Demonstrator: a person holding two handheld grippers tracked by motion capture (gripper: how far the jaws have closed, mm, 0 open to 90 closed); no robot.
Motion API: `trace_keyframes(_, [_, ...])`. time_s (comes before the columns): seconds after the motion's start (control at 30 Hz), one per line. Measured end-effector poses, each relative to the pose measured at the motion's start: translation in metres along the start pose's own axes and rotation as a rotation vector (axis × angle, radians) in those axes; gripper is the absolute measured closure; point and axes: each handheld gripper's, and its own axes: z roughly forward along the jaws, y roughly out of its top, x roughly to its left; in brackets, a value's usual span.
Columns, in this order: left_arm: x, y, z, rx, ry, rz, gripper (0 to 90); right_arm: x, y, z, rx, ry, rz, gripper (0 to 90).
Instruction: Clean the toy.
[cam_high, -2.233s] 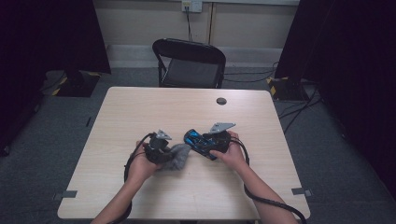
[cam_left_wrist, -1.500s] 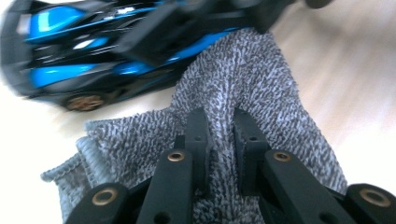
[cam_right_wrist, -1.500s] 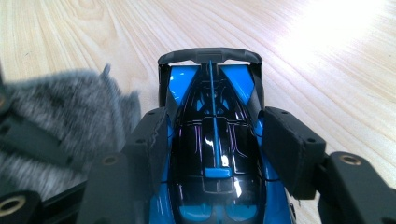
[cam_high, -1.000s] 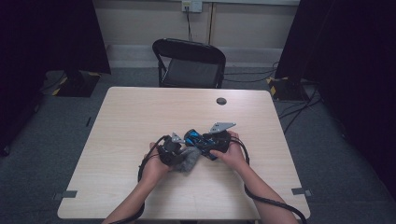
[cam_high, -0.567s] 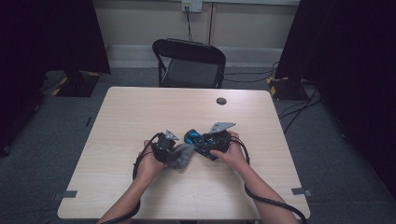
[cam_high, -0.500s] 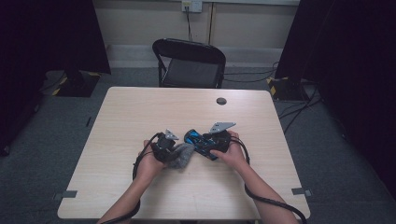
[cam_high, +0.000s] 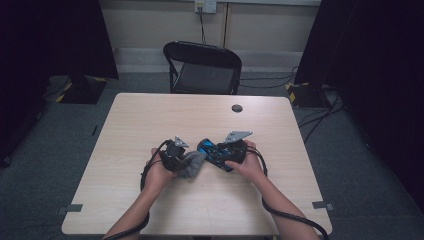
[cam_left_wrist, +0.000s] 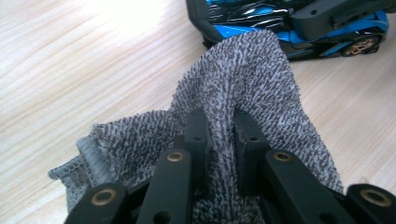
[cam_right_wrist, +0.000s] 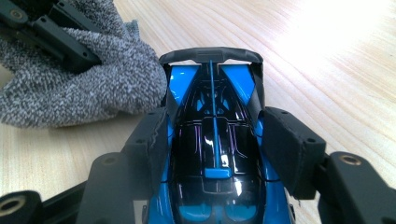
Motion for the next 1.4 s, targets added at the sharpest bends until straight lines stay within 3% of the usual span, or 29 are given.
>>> trace_keyframes(0.8, [0.015,-0.001,-0.003,-0.002,0.026,-0.024,78.6,0.000,0.000,0.000,0.000,-0.003,-0.004,42.1])
trace_keyframes(1.1, [0.030,-0.010,-0.012,-0.005,0.057,-0.065,78.5,0.000,0.000,0.000,0.003,0.000,-0.001,42.0])
trace_keyframes(1.27, [0.027,-0.016,-0.023,-0.005,0.018,-0.052,78.4,0.001,0.000,0.000,-0.003,-0.004,-0.003,42.1])
trace_keyframes(1.4, [0.010,-0.018,-0.031,-0.030,-0.052,-0.024,78.2,0.001,0.000,0.000,-0.001,-0.006,-0.002,42.1])
